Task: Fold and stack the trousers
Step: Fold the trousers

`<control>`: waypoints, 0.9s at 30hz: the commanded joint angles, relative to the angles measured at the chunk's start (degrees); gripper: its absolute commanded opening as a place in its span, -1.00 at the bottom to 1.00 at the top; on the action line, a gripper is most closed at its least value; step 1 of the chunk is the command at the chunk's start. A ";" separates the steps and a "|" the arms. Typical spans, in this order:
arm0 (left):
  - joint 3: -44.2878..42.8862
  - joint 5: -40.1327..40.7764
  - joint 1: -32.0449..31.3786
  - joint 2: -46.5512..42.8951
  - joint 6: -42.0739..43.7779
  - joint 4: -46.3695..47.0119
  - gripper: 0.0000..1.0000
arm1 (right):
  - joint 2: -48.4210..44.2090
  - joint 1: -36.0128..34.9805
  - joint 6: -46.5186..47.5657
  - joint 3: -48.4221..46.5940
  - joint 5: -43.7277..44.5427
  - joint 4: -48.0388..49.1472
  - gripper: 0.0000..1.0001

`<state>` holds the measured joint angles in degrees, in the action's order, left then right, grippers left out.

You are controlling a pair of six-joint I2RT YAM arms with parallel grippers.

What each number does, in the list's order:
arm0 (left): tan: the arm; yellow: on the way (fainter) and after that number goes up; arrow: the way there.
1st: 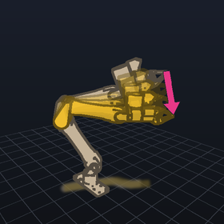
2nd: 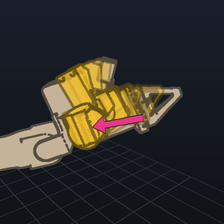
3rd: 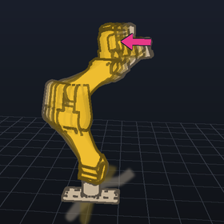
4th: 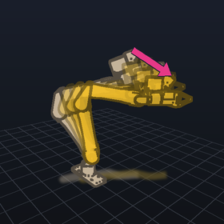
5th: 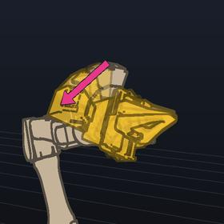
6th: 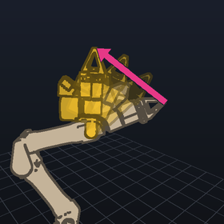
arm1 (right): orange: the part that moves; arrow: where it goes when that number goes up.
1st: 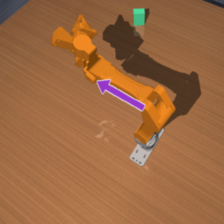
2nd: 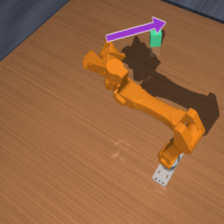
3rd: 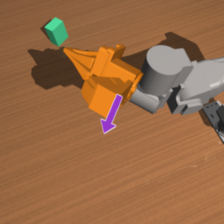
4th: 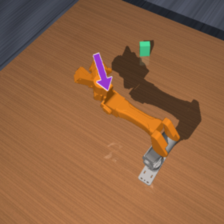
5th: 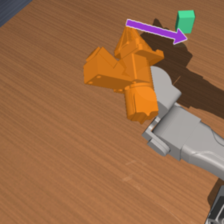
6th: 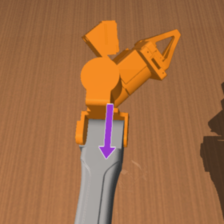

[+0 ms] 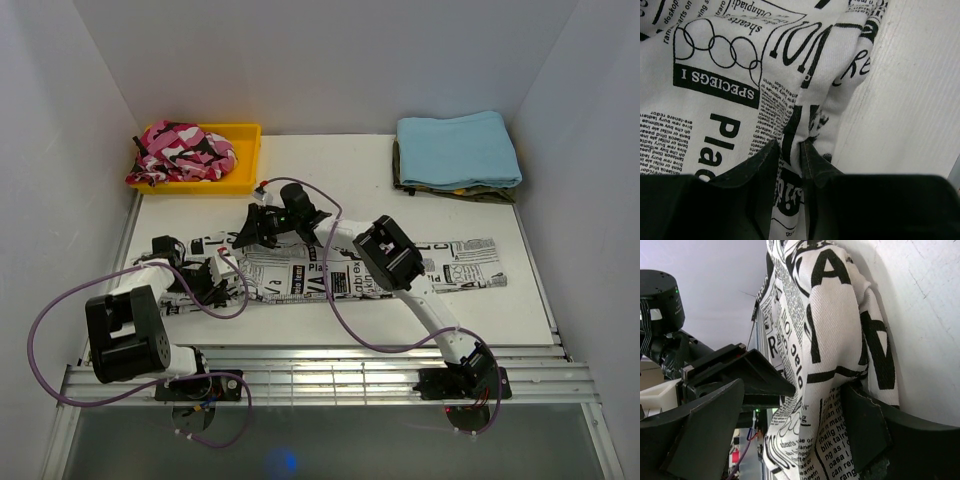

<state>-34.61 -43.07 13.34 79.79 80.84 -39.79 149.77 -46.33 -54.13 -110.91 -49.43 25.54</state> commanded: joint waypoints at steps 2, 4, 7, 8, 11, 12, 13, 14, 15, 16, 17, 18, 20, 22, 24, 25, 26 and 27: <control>3.94 9.32 -0.51 2.66 1.16 -2.48 -0.35 | 1.58 -0.61 -3.18 -0.01 4.32 5.39 0.68; 4.29 10.10 -0.42 0.73 2.47 -4.49 -0.37 | 1.48 0.00 -2.57 1.84 6.09 6.54 0.69; 5.69 11.51 -0.34 -2.61 4.76 -5.99 -0.38 | 4.20 1.49 -8.24 -0.26 6.01 11.44 0.70; 6.13 12.47 -0.34 -3.23 5.81 -6.35 -0.38 | 5.08 1.85 -9.23 -1.05 6.10 13.99 0.70; 7.01 14.32 -0.16 -5.08 6.17 -6.88 -0.38 | 3.70 3.52 -8.81 -2.29 6.36 13.93 0.67; 6.93 14.68 -0.07 -5.34 6.26 -7.05 -0.39 | 2.73 3.96 -7.58 -1.68 6.36 13.23 0.67; 6.58 14.85 0.28 -5.52 6.26 -7.49 -0.38 | 1.58 5.09 -5.83 -0.20 6.28 12.09 0.67; 6.23 15.03 1.06 -5.52 6.26 -7.67 -0.37 | -1.04 5.71 -0.42 0.69 6.45 7.81 0.67; 5.96 15.21 1.42 -5.61 6.17 -7.76 -0.35 | -2.46 6.68 2.16 1.92 6.62 6.38 0.68; 5.61 15.12 1.68 -5.35 5.65 -7.50 -0.29 | -4.04 8.51 4.80 4.71 6.80 4.89 0.69; 4.30 14.86 2.21 -5.17 4.52 -7.32 -0.26 | -6.84 9.58 7.78 5.70 6.45 3.04 0.71; 3.33 13.55 2.56 -4.73 2.76 -7.58 -0.23 | -8.26 10.63 14.68 6.40 6.80 -3.07 0.75; 0.27 12.23 3.18 -3.25 2.31 -9.51 -0.10 | -13.16 14.06 21.31 9.30 7.85 -7.85 0.80; -1.07 11.69 3.27 -2.80 2.65 -10.65 -0.05 | -16.25 17.91 29.23 10.98 8.47 -14.25 0.83; -1.95 11.87 3.27 -3.23 2.83 -10.40 0.09 | -19.77 20.39 36.94 10.81 8.21 -19.71 0.82; -2.39 11.87 3.18 -3.50 2.57 -10.40 0.12 | -21.09 22.49 39.34 10.81 7.25 -24.96 0.82; -2.91 11.52 3.35 -4.02 1.79 -10.39 0.20 | -23.54 23.55 41.97 10.37 7.07 -29.10 0.81; -4.66 11.08 3.27 -4.38 0.74 -10.83 0.24 | -24.69 24.52 46.70 10.45 6.98 -32.71 0.80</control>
<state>-36.67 -35.90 15.94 76.29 83.37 -47.83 132.33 -23.79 -24.32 -99.96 -42.00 6.76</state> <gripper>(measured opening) 0.600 0.906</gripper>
